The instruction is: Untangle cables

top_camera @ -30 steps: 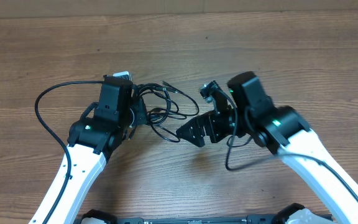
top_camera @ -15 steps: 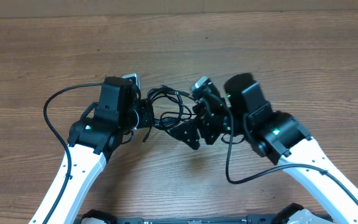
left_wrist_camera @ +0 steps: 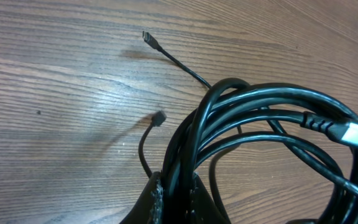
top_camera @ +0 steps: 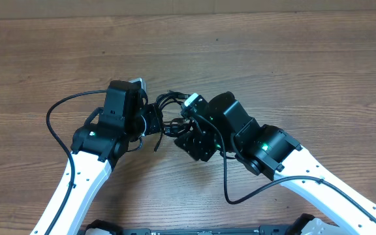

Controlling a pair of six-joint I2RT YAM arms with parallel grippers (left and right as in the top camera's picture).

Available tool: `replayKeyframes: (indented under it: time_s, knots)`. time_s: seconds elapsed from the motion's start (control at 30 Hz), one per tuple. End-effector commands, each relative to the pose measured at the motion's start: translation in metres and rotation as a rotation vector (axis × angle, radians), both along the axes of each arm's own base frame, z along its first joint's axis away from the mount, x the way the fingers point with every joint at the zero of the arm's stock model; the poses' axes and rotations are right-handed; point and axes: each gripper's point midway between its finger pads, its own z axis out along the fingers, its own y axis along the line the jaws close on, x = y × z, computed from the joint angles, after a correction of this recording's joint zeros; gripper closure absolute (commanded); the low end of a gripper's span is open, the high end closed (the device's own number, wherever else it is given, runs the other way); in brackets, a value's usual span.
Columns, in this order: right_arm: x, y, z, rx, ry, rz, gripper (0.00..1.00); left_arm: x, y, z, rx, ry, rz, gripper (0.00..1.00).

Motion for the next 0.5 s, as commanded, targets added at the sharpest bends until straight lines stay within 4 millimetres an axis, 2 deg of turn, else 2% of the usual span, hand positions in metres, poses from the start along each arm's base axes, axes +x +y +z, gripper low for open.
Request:
replayKeyframes:
  time_s: [0.0, 0.07, 0.1, 0.17, 0.27, 0.37, 0.4, 0.47]
  knots:
    - [0.005, -0.001, 0.002, -0.007, -0.031, -0.023, 0.69, 0.0, -0.004, 0.007, -0.036, 0.002, 0.001, 0.96]
    - [0.006, -0.001, 0.005, 0.01, -0.013, -0.05, 0.9, -0.002, -0.003, 0.005, -0.03, 0.014, 0.002, 0.96]
    - [0.008, -0.002, 0.014, 0.034, -0.008, -0.073, 0.96, -0.002, -0.001, 0.004, -0.019, 0.017, 0.009, 0.96]
    - [0.008, -0.002, 0.033, 0.071, -0.031, -0.077, 0.96, -0.002, 0.005, 0.001, 0.01, 0.019, 0.03, 0.96]
    - [0.006, -0.006, 0.076, 0.151, -0.104, -0.078, 0.96, -0.002, 0.017, -0.004, 0.073, 0.027, 0.073, 0.96]
    - [-0.005, -0.018, 0.135, 0.262, -0.214, -0.077, 0.96, -0.005, 0.027, -0.009, 0.117, 0.041, 0.101, 0.96]
    - [-0.015, -0.029, 0.165, 0.323, -0.279, -0.076, 0.96, -0.005, 0.028, -0.009, 0.125, 0.043, 0.106, 0.95]
    - [-0.024, -0.045, 0.191, 0.375, -0.344, -0.098, 0.96, -0.005, 0.028, -0.009, 0.125, 0.042, 0.106, 0.96]
